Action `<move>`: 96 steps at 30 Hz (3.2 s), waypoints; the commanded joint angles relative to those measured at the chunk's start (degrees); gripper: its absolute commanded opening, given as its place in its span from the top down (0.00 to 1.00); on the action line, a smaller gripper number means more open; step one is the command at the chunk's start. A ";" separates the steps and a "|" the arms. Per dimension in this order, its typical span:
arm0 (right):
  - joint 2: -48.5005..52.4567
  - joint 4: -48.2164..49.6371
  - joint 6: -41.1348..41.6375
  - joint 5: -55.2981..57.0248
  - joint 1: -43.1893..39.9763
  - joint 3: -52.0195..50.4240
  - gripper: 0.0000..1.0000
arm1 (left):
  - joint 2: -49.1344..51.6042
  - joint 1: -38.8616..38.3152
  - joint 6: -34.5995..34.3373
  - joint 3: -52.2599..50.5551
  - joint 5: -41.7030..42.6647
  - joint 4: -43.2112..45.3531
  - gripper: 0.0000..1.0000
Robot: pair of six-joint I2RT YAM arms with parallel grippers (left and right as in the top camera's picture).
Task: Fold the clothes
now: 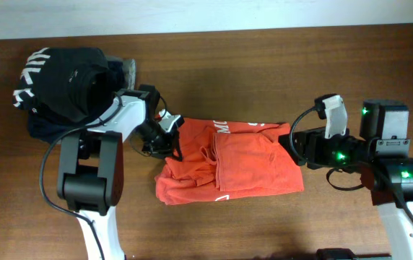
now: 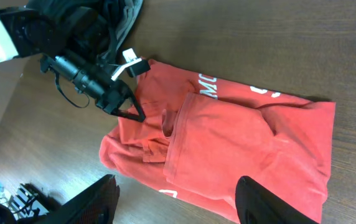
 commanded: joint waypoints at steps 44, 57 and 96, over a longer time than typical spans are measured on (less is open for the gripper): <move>4.20 -2.32 -0.76 1.33 -0.15 0.70 0.36 | -14.27 -4.92 -9.05 18.82 -26.86 -23.30 0.76; 6.16 -3.17 -0.79 1.18 -0.15 0.70 0.37 | -14.27 -4.63 -8.70 -2.86 -14.93 15.98 0.99; 51.34 46.95 24.87 18.86 34.97 0.68 0.96 | -30.64 11.74 -13.25 5.66 -25.92 -18.64 0.58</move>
